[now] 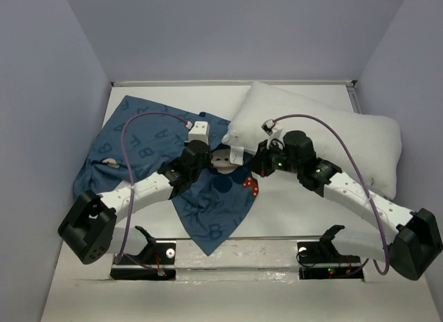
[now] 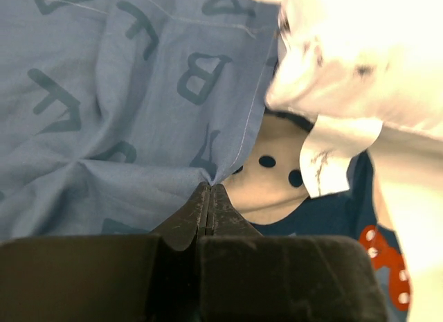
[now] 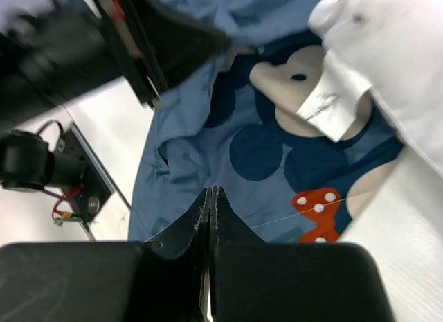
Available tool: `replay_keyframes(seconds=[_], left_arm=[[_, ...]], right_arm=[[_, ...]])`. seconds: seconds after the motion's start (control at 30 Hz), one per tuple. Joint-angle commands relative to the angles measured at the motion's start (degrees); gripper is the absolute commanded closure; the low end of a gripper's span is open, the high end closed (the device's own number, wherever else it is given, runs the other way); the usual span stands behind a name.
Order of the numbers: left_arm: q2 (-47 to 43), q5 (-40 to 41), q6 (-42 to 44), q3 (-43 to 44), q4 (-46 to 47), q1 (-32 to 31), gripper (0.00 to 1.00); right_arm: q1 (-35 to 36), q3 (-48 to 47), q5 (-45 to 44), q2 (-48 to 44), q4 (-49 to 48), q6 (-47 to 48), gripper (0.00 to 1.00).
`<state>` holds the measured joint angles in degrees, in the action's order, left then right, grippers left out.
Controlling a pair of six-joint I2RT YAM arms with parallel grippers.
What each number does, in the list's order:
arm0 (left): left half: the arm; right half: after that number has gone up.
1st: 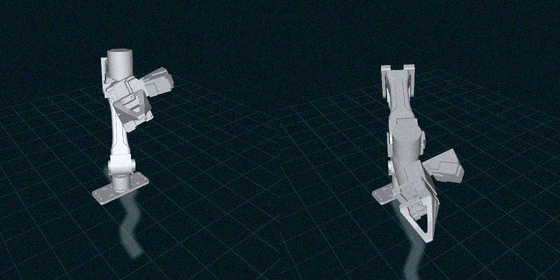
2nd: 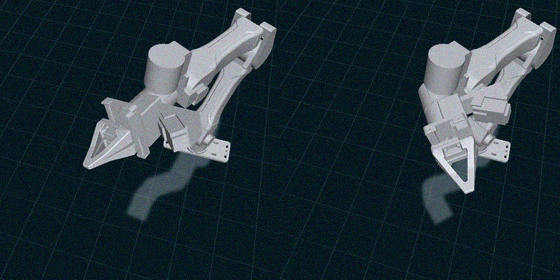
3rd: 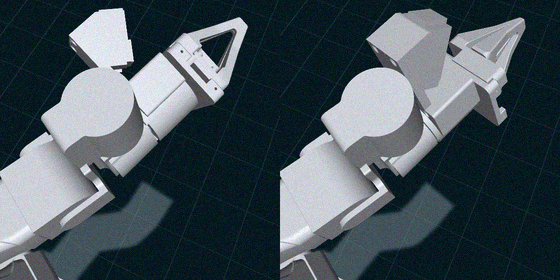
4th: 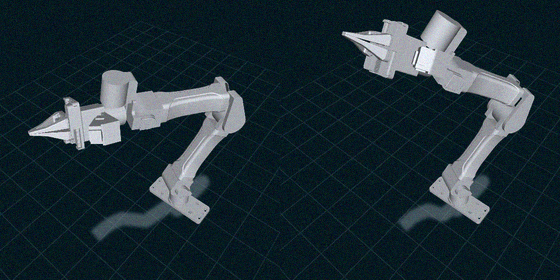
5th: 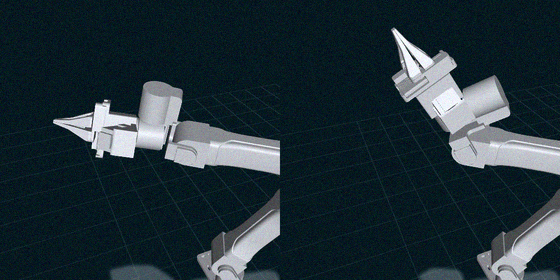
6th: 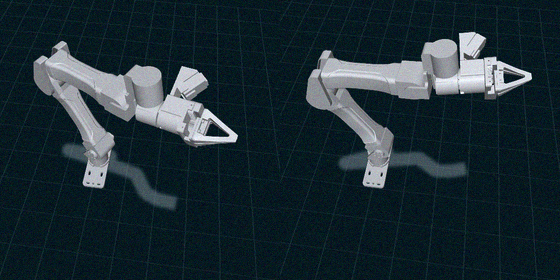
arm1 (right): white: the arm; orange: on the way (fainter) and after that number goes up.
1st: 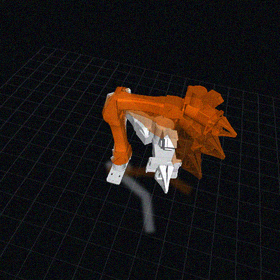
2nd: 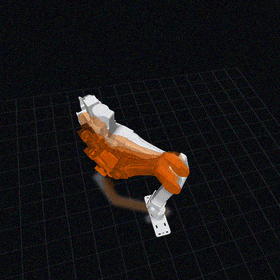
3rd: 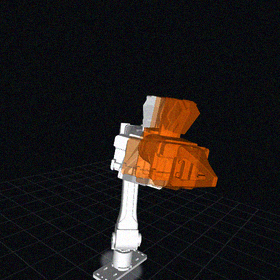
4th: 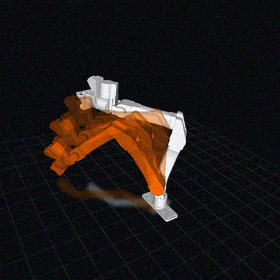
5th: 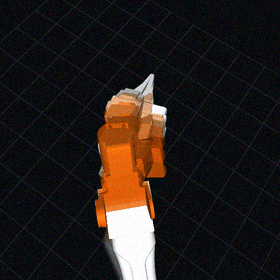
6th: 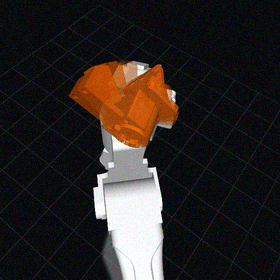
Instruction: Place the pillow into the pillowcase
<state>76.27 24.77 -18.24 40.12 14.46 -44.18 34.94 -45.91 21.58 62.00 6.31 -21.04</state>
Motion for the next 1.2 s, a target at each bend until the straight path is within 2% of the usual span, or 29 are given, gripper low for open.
replay_keyframes(seconds=[0.0, 0.03, 0.07, 0.1, 0.13, 0.17, 0.23, 0.37, 0.43, 0.57, 0.6, 0.7, 0.83, 0.93, 0.97, 1.0, 1.07, 1.1, 1.17], left_arm=[[-7.78, -6.30, -5.13, -1.53, 4.97, 3.48, 1.00], [-8.76, -6.84, -5.49, -1.88, 4.97, 3.84, 1.00], [-9.64, -6.85, -5.75, -2.06, 4.97, 4.28, 1.00], [-11.13, -7.72, -6.28, -2.58, 4.97, 5.15, 1.00], [-11.66, -9.03, -6.54, -2.68, 4.79, 5.77, 1.00], [-12.11, -9.04, -6.81, -2.68, 4.53, 6.12, 1.00], [-13.16, -9.57, -7.16, -3.03, 4.26, 7.18, 1.00], [-13.69, -13.42, -8.47, -3.03, 6.28, 9.46, 1.00], [-13.25, -14.58, -8.65, -2.15, 7.25, 10.69, 1.00], [-12.90, -16.42, -8.66, -0.22, 7.60, 11.49, 1.00], [-13.25, -16.69, -8.65, 0.48, 7.69, 11.75, 1.00], [-13.78, -16.86, -8.83, 0.84, 7.60, 12.10, 1.00], [-14.66, -17.65, -9.01, 1.36, 7.60, 12.89, 1.00], [-16.14, -16.61, -8.92, 1.63, 6.47, 13.33, 1.00], [-17.02, -15.56, -9.01, 1.37, 6.11, 13.42, 1.00], [-17.90, -13.46, -8.92, 1.02, 5.93, 13.42, 1.00], [-19.66, -12.38, -9.18, 0.31, 4.44, 13.95, 1.00], [-20.10, -12.30, -9.27, 0.14, 4.00, 13.95, 1.00], [-21.16, -12.03, -9.97, -1.09, 2.77, 13.95, 1.00]], right_arm=[[4.69, -1.81, -6.28, 7.05, -6.73, 1.87, 0.99], [4.70, -2.68, -7.42, 9.96, -8.40, 2.40, 0.81], [4.70, -2.69, -7.43, 9.98, -9.29, 3.01, 0.81], [4.70, -4.52, -7.78, 13.12, -9.64, 5.19, 0.60], [4.70, -6.02, -7.78, 14.72, -9.65, 6.87, 0.45], [4.70, -7.42, -8.22, 16.38, -9.56, 8.37, 0.45], [4.70, -12.52, -7.35, 20.61, -9.03, 15.47, 0.34], [4.70, -20.08, -7.52, 26.85, -8.94, 27.35, 0.27], [4.70, -25.35, -9.28, 31.33, -7.81, 31.92, 0.26], [4.70, -33.00, -6.82, 38.10, -3.16, 37.64, 0.26], [4.70, -37.80, -6.91, 42.37, 1.47, 40.43, 0.27], [4.70, -42.15, -7.60, 46.19, 7.56, 43.09, 0.28], [4.00, -46.45, -6.82, 50.84, 8.11, 45.29, 0.35], [2.68, -50.58, -6.81, 54.01, 8.02, 44.86, 0.51], [2.16, -51.38, -7.69, 54.54, 7.85, 44.59, 0.61], [2.15, -51.99, -8.31, 54.89, 7.32, 44.42, 0.77], [1.62, -51.91, -7.61, 54.99, 3.64, 43.37, 0.96], [1.62, -52.00, -7.00, 55.16, 2.49, 42.93, 1.00], [1.62, -53.49, -6.12, 55.25, 0.47, 41.87, 1.00]])
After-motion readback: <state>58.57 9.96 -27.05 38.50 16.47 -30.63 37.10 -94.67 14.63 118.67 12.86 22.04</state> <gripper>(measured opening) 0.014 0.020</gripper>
